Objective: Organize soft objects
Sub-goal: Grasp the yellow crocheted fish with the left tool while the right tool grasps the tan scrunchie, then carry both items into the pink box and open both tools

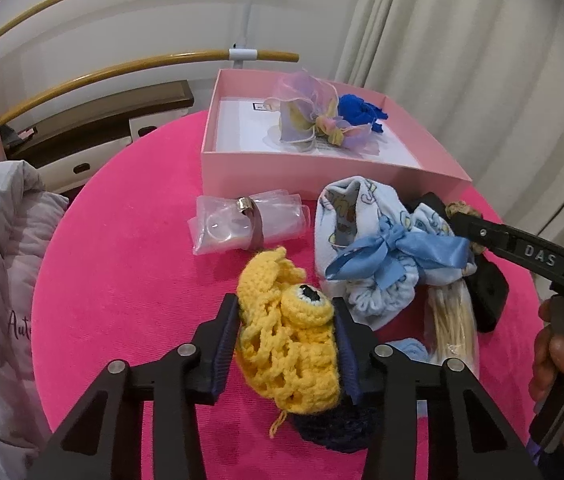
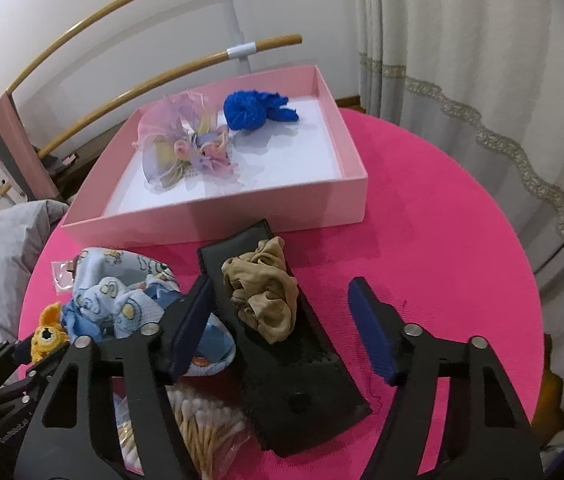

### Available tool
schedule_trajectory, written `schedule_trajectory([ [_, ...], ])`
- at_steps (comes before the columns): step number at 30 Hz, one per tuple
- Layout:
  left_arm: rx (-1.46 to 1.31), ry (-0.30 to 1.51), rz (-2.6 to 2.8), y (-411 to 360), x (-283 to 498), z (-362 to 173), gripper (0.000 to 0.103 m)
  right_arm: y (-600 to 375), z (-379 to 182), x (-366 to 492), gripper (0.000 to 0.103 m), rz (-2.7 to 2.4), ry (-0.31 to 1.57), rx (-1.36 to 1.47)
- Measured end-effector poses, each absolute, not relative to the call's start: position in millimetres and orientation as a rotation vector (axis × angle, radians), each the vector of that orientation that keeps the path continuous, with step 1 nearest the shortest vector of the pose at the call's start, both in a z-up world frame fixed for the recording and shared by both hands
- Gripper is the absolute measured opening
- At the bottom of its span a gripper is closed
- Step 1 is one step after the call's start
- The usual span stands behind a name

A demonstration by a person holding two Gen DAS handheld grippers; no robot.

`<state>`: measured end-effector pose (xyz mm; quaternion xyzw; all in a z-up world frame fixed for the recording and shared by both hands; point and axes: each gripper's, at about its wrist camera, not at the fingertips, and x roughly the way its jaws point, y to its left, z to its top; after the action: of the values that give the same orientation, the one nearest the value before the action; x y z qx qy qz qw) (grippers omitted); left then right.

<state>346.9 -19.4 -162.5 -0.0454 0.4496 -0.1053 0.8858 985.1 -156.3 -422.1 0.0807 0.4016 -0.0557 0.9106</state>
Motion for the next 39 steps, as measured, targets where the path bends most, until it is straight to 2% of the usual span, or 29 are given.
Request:
schedule_trajectory([
  [1, -0.092, 0.933, -0.216, -20.4, 344.9, -161.3, 0.040, -156.4, -423.3, 986.3, 0.058, -0.115, 0.830, 0.166],
  [6, -0.068, 0.916, -0.201, -20.0, 338.2, -156.5, 0.037, -155.9, -421.7, 985.0, 0.025, -0.097, 0.816, 0.162],
  [24, -0.039, 0.857, -0.188, -19.2, 323.7, -131.0, 0.036, -152.9, -393.6, 956.9, 0.023, -0.057, 0.737, 0.180],
  [39, -0.013, 0.717, -0.174, -20.3, 324.0, -67.9, 0.036, -128.9, -360.3, 945.2, 0.023, 0.019, 0.678, 0.136],
])
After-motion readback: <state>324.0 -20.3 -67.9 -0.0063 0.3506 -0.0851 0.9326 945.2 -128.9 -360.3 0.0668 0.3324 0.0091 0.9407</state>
